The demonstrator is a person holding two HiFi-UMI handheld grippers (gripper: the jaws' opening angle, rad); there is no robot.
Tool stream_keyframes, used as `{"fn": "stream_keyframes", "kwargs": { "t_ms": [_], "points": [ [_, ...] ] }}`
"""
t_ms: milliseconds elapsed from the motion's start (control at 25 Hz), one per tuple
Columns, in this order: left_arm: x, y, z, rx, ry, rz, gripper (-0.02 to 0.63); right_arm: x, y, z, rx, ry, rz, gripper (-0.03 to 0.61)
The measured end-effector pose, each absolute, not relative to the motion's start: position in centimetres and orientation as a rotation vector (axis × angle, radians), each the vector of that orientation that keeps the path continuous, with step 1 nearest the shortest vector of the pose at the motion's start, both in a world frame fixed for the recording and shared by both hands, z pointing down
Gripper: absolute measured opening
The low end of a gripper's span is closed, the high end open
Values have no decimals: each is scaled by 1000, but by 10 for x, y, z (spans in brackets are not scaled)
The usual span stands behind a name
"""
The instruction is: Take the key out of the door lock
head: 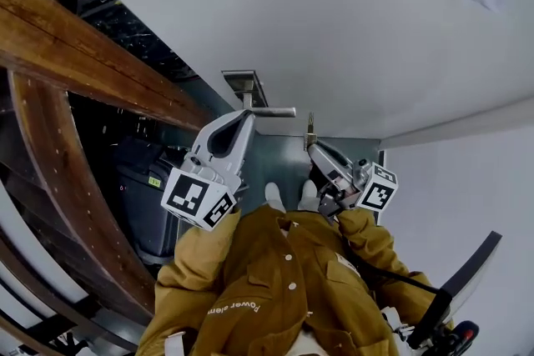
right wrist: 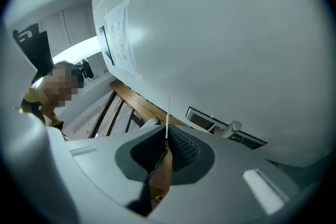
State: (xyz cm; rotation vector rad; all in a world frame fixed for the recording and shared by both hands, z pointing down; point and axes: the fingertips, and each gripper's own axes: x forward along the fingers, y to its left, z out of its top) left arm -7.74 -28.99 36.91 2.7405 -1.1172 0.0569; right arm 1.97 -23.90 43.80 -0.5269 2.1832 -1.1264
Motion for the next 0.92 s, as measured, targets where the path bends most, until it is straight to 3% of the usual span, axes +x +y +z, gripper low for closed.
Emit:
{"fn": "stream_keyframes", "kwargs": {
  "t_ms": [920],
  "points": [
    [-55,-231,413,2611,-1057,61,0,29,-224,423,-540,2142,-1153,26]
  ]
}}
